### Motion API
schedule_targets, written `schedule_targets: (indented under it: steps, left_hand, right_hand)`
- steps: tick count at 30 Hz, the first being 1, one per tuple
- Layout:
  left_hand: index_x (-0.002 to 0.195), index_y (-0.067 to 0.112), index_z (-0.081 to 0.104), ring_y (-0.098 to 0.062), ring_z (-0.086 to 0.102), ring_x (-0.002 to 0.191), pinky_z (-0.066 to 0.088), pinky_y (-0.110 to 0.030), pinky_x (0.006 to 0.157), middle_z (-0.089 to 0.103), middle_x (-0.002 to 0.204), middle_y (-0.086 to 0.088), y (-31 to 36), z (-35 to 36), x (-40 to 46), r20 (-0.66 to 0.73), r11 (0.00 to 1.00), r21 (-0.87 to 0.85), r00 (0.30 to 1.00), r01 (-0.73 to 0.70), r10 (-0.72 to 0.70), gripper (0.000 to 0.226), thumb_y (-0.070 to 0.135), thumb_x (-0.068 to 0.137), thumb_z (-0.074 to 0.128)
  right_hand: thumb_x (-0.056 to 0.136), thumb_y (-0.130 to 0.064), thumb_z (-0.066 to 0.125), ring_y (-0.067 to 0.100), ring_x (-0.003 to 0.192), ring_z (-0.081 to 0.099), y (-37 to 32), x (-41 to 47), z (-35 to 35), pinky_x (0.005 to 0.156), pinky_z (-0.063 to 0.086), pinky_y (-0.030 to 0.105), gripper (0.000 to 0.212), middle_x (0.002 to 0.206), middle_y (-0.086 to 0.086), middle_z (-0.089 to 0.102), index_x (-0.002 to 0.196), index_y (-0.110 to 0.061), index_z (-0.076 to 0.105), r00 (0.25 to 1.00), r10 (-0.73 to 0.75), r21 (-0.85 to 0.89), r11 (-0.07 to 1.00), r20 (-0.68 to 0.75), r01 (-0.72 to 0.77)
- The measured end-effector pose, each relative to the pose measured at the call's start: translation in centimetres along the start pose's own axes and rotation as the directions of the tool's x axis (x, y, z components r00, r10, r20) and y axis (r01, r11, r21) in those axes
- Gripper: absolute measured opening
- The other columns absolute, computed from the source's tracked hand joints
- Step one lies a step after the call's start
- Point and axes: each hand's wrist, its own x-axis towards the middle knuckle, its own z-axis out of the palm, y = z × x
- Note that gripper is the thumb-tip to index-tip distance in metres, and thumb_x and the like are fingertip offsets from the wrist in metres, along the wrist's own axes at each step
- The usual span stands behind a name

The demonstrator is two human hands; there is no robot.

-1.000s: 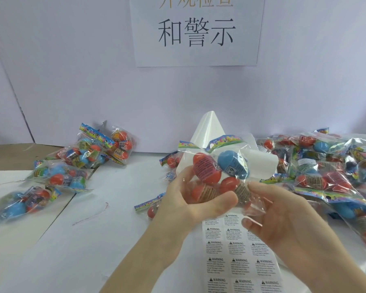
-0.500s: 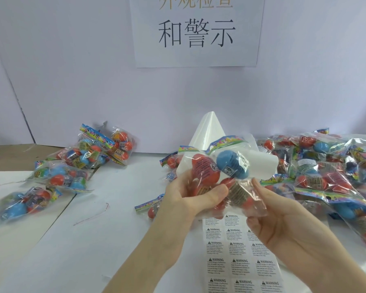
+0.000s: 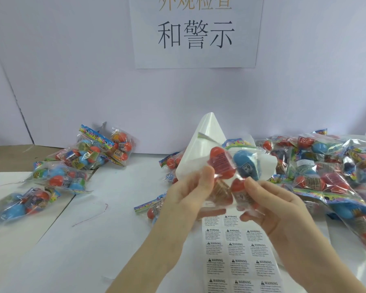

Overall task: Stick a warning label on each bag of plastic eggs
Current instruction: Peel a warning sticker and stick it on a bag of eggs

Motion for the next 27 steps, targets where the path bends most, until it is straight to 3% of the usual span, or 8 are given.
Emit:
schedule_targets:
  steps: [3,6,9,12,18,27]
  left_hand:
    - [0.082,0.023,0.073,-0.008,0.064,0.056,0.045,-0.013,0.045,0.071,0.072,0.004,-0.2,-0.2,0.4,-0.199,0.997,0.082,0.980,-0.007,0.023,0.036,0.046,0.057,0.063]
    - [0.073,0.028,0.074,-0.008,0.056,0.045,0.043,-0.022,0.049,0.064,0.057,0.008,-0.7,-0.4,0.4,-0.319,0.971,0.225,0.936,-0.081,0.152,0.024,0.045,0.058,0.068]
    - [0.072,0.043,0.071,-0.006,0.051,0.043,0.044,-0.029,0.052,0.061,0.051,0.014,-1.1,-0.2,0.2,-0.340,0.924,0.350,0.898,-0.156,0.280,0.017,0.051,0.057,0.067]
    - [0.072,0.044,0.070,-0.005,0.049,0.043,0.050,-0.035,0.054,0.062,0.050,0.013,-1.4,-0.3,0.3,-0.362,0.898,0.402,0.870,-0.179,0.335,0.012,0.033,0.068,0.075]
    - [0.071,0.045,0.071,-0.004,0.044,0.040,0.040,-0.027,0.054,0.057,0.044,0.013,-1.8,-0.5,0.5,-0.316,0.903,0.397,0.900,-0.161,0.300,0.016,0.030,0.071,0.073]
    - [0.064,0.038,0.069,-0.007,0.048,0.041,0.043,-0.030,0.055,0.058,0.046,0.011,-1.7,-0.6,0.6,-0.347,0.916,0.386,0.903,-0.109,0.254,0.014,0.029,0.073,0.075]
  right_hand:
    - [0.050,-0.038,0.072,0.006,0.055,0.055,-0.2,-0.1,0.0,0.050,0.049,0.016,0.029,0.063,0.002,0.063,0.065,-0.013,0.073,0.991,-0.075,-0.012,0.997,-0.111,0.074]
    - [0.051,-0.038,0.070,0.005,0.056,0.056,-0.1,-0.2,0.3,0.052,0.050,0.016,0.029,0.064,0.001,0.065,0.068,-0.015,0.074,0.976,-0.123,-0.066,0.991,-0.181,0.113]
    - [0.049,-0.039,0.071,0.005,0.056,0.056,0.0,-0.1,0.4,0.052,0.050,0.016,0.030,0.064,0.001,0.066,0.070,-0.017,0.076,0.963,-0.143,-0.099,0.987,-0.229,0.123]
    - [0.051,-0.038,0.070,0.006,0.057,0.057,0.1,-0.1,0.4,0.052,0.050,0.016,0.029,0.064,0.001,0.067,0.069,-0.016,0.075,0.951,-0.174,-0.113,0.982,-0.254,0.149]
    - [0.051,-0.039,0.070,0.007,0.058,0.056,0.1,0.0,0.5,0.051,0.049,0.016,0.037,0.064,0.001,0.067,0.074,-0.011,0.073,0.938,-0.209,-0.149,0.974,-0.277,0.173]
    - [0.051,-0.040,0.071,0.007,0.057,0.057,0.2,0.0,0.5,0.052,0.049,0.016,0.036,0.066,0.001,0.069,0.072,-0.012,0.074,0.929,-0.238,-0.171,0.966,-0.283,0.196]
